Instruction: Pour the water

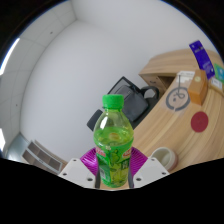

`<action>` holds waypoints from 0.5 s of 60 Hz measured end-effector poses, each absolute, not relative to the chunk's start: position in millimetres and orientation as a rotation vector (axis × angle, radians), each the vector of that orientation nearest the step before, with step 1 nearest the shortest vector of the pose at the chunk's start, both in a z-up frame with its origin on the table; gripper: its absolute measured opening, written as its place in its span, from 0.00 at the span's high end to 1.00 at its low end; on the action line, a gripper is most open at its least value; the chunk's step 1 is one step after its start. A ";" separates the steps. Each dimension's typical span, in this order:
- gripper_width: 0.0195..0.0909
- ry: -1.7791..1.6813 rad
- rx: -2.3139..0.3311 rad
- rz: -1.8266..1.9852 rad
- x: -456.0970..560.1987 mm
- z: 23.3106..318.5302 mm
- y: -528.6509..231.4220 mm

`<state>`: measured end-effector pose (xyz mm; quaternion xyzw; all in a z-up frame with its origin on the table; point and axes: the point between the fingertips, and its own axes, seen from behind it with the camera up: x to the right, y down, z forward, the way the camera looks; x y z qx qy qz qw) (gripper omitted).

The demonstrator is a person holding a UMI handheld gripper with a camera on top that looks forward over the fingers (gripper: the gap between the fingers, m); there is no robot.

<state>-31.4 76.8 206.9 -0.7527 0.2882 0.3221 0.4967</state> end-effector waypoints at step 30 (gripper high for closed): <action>0.73 0.132 -1.818 -0.175 169.7 192.5 86.3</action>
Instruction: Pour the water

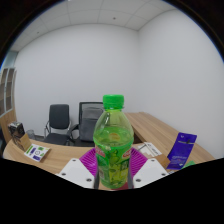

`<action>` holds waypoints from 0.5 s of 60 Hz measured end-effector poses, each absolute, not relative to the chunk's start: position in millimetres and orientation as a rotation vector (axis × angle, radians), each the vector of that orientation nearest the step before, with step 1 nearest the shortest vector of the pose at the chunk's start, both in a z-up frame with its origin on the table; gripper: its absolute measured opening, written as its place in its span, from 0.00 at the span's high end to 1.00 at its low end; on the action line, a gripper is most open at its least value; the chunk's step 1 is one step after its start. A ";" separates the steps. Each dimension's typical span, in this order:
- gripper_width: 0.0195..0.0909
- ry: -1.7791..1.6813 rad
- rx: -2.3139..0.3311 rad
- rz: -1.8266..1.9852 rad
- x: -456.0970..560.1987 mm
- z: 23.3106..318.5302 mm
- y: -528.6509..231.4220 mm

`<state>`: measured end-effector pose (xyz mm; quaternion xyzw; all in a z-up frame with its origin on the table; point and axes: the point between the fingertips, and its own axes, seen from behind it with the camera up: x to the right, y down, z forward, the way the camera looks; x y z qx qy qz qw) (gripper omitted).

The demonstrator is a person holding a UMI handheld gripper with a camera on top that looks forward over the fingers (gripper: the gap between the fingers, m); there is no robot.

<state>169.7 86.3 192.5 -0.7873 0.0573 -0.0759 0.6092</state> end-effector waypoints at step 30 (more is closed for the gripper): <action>0.69 0.244 -1.880 -0.120 216.0 70.2 91.9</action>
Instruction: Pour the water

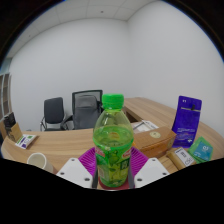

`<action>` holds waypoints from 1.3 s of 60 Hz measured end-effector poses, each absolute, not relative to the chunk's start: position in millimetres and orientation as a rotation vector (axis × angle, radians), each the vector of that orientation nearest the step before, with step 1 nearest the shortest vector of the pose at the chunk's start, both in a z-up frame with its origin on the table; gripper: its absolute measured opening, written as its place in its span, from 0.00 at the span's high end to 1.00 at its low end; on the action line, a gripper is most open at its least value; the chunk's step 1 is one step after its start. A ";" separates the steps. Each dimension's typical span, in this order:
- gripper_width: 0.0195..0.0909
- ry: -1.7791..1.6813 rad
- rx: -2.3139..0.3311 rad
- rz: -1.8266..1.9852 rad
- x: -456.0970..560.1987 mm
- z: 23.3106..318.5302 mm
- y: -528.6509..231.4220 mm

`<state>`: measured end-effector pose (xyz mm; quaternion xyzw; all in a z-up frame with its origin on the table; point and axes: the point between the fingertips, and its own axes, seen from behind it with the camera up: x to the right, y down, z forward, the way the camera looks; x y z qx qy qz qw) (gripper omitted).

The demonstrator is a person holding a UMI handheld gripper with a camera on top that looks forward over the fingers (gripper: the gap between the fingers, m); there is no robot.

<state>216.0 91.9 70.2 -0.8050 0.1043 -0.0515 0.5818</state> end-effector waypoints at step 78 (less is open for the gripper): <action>0.12 0.079 -2.138 -0.084 -26.8 194.4 -220.2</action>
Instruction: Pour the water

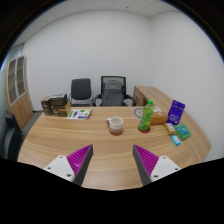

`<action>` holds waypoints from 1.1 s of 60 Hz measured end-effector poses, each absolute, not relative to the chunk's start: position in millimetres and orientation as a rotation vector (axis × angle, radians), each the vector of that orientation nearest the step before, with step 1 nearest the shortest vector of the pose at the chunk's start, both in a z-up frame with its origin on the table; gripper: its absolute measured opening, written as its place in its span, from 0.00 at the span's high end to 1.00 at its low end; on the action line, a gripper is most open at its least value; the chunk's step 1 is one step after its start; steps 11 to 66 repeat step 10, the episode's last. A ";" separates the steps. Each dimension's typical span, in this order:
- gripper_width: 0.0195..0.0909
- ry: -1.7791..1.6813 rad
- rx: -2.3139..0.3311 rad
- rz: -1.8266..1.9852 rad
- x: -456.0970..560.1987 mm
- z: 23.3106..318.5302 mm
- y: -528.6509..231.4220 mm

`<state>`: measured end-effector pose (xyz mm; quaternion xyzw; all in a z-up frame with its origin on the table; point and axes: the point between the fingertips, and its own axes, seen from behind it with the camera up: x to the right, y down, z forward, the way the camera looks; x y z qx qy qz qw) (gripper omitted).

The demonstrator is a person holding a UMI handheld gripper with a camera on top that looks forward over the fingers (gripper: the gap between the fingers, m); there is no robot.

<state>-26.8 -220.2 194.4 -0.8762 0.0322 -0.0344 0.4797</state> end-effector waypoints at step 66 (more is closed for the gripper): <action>0.13 0.084 -2.116 -0.081 -39.8 207.4 -226.4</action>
